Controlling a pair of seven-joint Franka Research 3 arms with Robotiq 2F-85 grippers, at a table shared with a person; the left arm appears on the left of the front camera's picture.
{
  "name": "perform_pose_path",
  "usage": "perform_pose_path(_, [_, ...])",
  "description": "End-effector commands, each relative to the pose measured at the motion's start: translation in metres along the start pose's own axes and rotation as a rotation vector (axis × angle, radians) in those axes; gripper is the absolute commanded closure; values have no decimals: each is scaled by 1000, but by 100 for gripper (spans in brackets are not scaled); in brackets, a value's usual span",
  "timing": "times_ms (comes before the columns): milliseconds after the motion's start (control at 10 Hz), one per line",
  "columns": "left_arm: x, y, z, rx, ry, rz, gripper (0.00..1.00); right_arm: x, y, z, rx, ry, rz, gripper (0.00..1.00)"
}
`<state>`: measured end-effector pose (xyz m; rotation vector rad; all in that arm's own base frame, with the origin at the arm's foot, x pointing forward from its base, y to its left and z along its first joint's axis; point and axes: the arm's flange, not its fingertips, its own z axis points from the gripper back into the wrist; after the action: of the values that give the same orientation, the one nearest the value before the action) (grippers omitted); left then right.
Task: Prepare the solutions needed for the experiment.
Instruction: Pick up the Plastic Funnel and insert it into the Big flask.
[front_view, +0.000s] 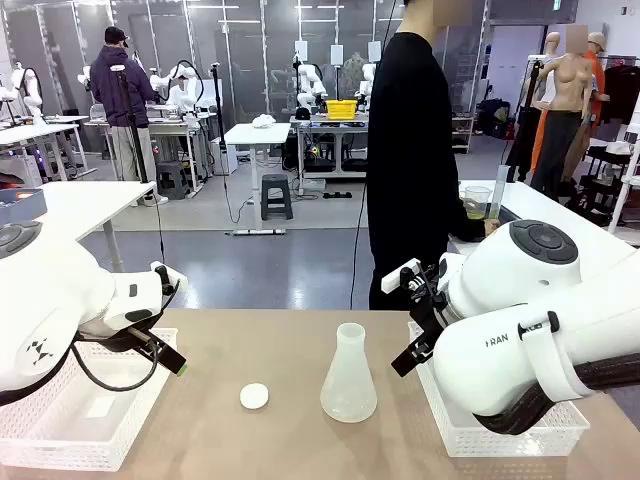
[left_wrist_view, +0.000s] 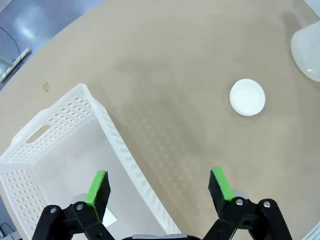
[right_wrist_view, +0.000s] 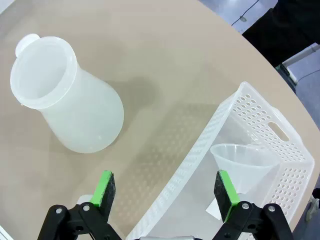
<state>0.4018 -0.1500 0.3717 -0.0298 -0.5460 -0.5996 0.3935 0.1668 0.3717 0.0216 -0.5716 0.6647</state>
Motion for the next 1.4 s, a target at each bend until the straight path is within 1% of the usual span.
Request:
perform_pose_path(0, [0,0,0,0,0,0,0,0,0,0,0,0,0,0])
perform_pose_path(1300, [0,0,0,0,0,0,0,0,0,0,0,0,0,0])
